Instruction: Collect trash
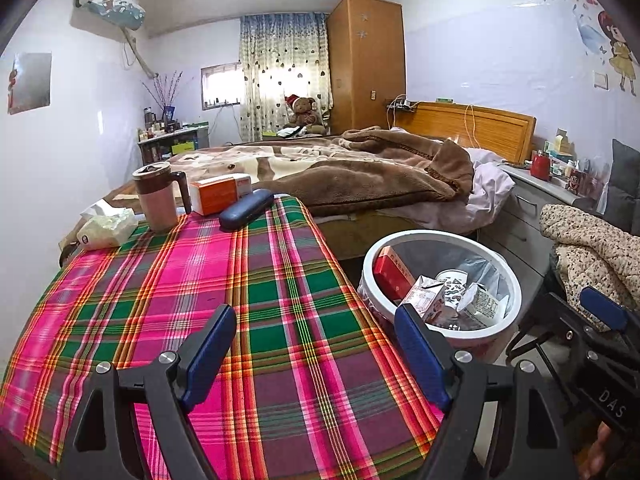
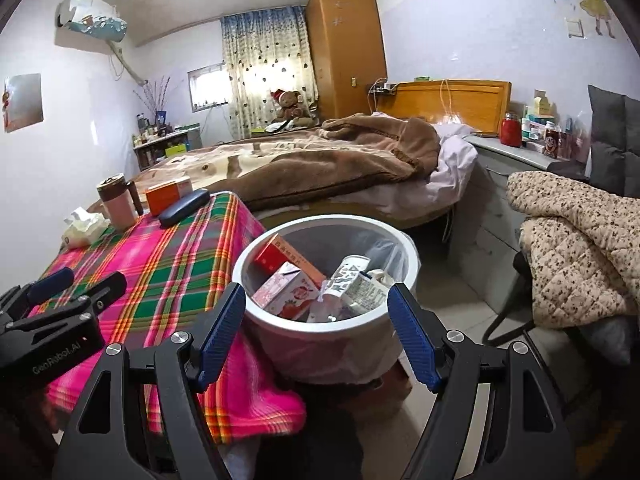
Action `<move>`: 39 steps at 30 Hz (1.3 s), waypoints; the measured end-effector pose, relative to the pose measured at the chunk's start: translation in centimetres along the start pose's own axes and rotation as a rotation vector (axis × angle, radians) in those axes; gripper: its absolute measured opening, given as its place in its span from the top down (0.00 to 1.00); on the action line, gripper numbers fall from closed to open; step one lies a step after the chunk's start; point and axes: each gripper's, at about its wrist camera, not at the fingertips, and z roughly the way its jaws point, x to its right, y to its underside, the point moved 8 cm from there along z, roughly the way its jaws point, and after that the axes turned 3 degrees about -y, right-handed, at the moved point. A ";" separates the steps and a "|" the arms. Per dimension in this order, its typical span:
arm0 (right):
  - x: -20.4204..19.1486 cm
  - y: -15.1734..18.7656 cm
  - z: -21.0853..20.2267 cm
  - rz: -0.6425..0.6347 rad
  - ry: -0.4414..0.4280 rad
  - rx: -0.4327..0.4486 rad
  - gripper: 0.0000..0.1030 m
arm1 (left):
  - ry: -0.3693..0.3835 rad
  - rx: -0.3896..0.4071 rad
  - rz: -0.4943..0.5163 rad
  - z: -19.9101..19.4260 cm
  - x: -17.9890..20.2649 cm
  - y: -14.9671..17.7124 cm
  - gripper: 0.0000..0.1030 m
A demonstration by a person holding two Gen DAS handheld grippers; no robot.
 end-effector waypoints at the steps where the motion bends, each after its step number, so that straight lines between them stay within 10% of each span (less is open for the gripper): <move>1: 0.1 -0.1 0.0 0.002 0.004 0.001 0.27 | 0.001 0.000 0.000 0.0 0.0 0.1 0.21; 39: -0.4 0.1 -0.5 0.002 0.004 0.002 0.27 | -0.003 -0.004 -0.007 -0.6 -0.3 -0.2 0.21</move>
